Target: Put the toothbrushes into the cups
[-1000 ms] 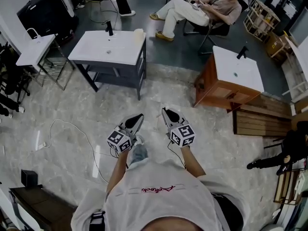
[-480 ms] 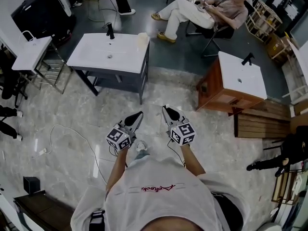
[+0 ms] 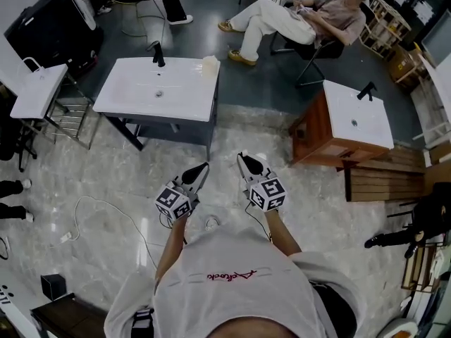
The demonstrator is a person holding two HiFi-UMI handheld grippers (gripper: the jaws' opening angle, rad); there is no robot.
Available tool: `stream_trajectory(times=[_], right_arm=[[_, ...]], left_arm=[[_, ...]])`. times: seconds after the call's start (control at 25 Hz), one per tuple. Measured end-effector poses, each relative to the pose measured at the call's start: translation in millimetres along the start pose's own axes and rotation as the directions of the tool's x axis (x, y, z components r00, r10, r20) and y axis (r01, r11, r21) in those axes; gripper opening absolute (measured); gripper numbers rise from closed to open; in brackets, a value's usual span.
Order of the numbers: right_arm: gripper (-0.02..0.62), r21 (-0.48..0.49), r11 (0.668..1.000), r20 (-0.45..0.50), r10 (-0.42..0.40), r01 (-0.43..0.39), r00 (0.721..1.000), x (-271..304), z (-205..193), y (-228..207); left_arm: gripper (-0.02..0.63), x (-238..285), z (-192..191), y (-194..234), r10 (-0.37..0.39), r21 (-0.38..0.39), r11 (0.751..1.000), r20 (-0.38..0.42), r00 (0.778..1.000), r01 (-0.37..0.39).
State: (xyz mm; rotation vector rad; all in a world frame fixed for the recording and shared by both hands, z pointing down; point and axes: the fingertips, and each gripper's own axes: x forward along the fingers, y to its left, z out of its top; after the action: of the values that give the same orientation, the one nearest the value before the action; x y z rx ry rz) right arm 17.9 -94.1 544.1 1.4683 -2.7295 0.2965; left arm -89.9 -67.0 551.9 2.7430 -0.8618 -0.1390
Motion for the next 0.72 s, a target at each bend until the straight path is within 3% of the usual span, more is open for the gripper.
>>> stream_trajectory(times=[0.32, 0.72], right_arm=[[0.026, 0.0, 0.999, -0.017, -0.039, 0.039, 0.999, 30, -3, -13], [0.026, 0.007, 0.998, -0.043, -0.056, 0.057, 0.998, 37, -15, -12]], left_arm=[[0.014, 18, 3, 35, -0.046, -0.009, 0.999, -0.01, 0.999, 0.046], [0.014, 15, -11, 44, -0.061, -0.04, 0.997, -0.026, 0.998, 0.06]])
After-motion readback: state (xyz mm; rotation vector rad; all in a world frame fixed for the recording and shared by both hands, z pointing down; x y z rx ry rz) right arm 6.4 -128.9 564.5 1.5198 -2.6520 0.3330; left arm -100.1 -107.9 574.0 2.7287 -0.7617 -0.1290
